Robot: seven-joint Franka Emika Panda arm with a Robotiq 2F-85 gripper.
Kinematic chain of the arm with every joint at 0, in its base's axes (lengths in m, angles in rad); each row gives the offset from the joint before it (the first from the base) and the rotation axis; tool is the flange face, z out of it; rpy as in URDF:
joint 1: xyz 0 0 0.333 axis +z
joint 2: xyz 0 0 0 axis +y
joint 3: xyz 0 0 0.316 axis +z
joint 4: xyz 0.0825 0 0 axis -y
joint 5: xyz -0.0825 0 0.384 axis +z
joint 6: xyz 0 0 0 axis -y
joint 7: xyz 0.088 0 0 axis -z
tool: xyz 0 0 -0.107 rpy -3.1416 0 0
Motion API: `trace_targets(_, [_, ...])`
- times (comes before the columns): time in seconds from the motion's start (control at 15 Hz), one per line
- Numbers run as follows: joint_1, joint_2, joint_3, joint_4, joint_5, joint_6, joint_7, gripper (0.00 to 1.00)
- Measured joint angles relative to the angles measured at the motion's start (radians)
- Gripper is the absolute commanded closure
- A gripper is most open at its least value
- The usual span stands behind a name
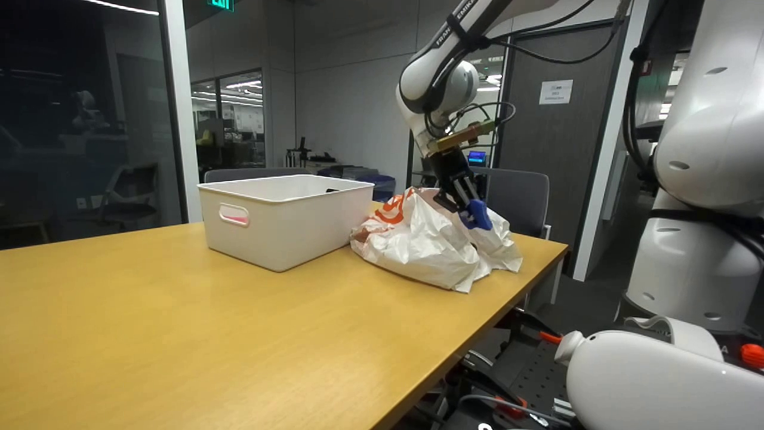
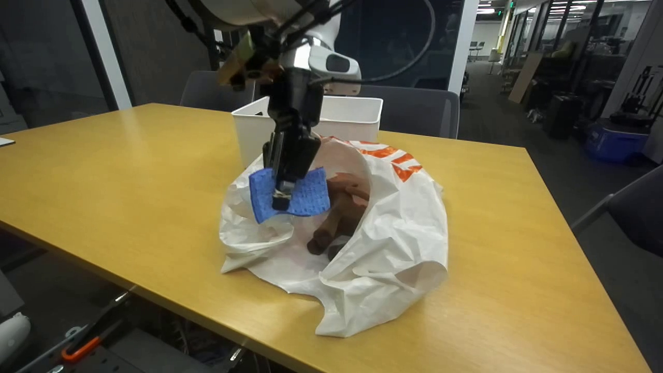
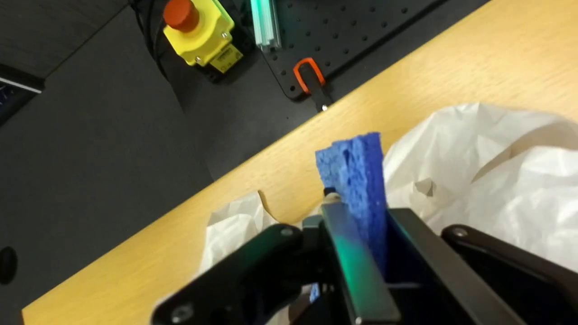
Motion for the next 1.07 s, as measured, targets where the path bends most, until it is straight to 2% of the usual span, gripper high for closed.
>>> trace_targets(0.2, [-0.003, 0.072, -0.003, -0.013, -0.048, 0.176, 0.01, 0.97])
trace_targets(0.4, [0.003, 0.13, -0.003, -0.012, -0.192, 0.333, 0.055, 0.97])
trace_targets(0.47, [0.005, 0.14, -0.004, -0.012, -0.244, 0.374, 0.076, 0.88])
trace_targets(0.53, [0.007, 0.146, -0.005, -0.012, -0.292, 0.416, 0.099, 0.62])
trace_targets(0.67, [0.008, 0.146, -0.009, -0.013, -0.333, 0.506, 0.135, 0.56])
trace_targets(0.8, [0.008, 0.141, -0.011, -0.013, -0.294, 0.555, 0.13, 0.41])
trace_targets(0.93, [0.008, 0.13, -0.011, -0.012, -0.187, 0.537, 0.061, 0.24])
trace_targets(1.07, [0.012, 0.1, -0.011, -0.005, -0.139, 0.428, 0.013, 0.08])
